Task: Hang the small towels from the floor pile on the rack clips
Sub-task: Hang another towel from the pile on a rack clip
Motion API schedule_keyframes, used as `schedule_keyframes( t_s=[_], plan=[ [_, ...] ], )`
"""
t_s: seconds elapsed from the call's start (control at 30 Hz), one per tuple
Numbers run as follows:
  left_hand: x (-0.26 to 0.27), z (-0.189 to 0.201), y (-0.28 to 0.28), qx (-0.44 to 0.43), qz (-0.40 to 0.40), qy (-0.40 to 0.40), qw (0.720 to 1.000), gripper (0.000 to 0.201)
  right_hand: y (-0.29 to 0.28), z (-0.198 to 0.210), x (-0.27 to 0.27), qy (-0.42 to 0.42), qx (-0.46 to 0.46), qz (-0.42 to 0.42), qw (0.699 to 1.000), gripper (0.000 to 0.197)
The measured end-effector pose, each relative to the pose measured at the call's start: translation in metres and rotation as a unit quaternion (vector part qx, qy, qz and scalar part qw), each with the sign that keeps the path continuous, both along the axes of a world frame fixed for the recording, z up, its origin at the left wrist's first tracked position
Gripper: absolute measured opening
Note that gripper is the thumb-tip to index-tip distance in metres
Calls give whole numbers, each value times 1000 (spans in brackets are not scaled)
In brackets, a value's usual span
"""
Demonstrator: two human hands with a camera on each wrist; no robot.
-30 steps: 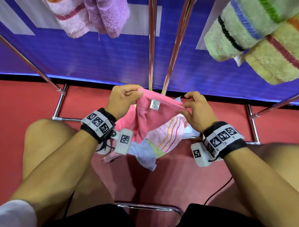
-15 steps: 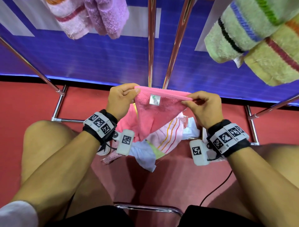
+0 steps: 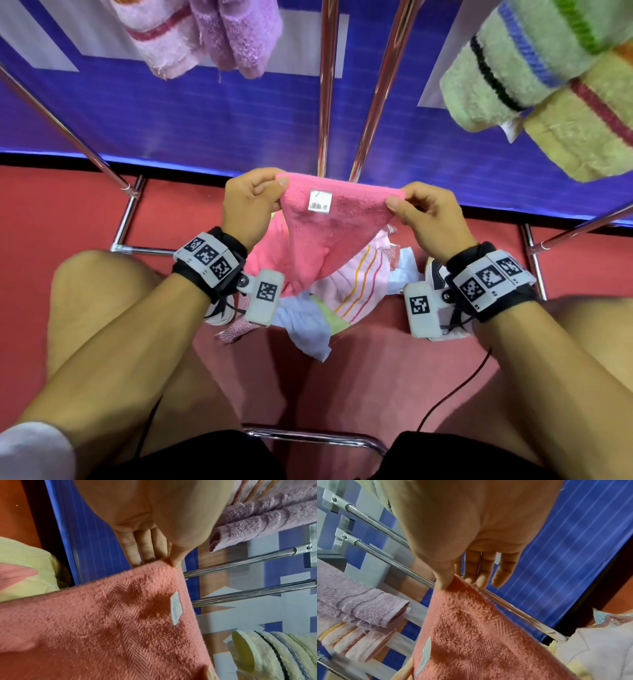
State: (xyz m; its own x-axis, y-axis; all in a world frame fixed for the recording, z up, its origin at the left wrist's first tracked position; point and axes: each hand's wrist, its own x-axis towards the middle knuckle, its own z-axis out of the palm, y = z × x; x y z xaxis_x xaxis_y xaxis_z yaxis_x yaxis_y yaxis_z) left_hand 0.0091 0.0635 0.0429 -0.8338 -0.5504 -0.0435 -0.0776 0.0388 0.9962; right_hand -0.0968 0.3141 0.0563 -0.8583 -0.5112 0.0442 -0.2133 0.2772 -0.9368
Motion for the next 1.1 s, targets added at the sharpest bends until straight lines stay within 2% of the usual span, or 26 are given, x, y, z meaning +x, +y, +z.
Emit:
schedule_keyframes(
  t_s=[0.17,0.3,0.47,0.57,0.77,0.87,1.0,1.1],
  plan=[
    [4,-6,2,-36,58,-45,997,8,-14,-7,3,26,32,-62,997,20],
    [4,-12,3,-55,49,-70,995,18,-24,-14,9,115,130,-102,979,18],
    [1,-9,3,-59,58,-61,995,16,-31,-10,11,137,118,-133,975,25],
    [-1,-9,11,-79,48,-58,994,15,-36,-8,16,161,131,-96,973,25],
    [-1,-14,27,-110,-14,-64,992,6,-50,-15,32,158,135,29,978,19],
    [0,-11,39,-73,-69,-43,994,22,-53,-15,35,135,110,50,984,17],
    [2,-8,46,-2,-111,-27,993,17,-53,-15,36,87,80,59,991,8],
    [0,-8,46,30,-124,-35,991,16,-51,-13,37,58,57,65,995,17]
  ],
)
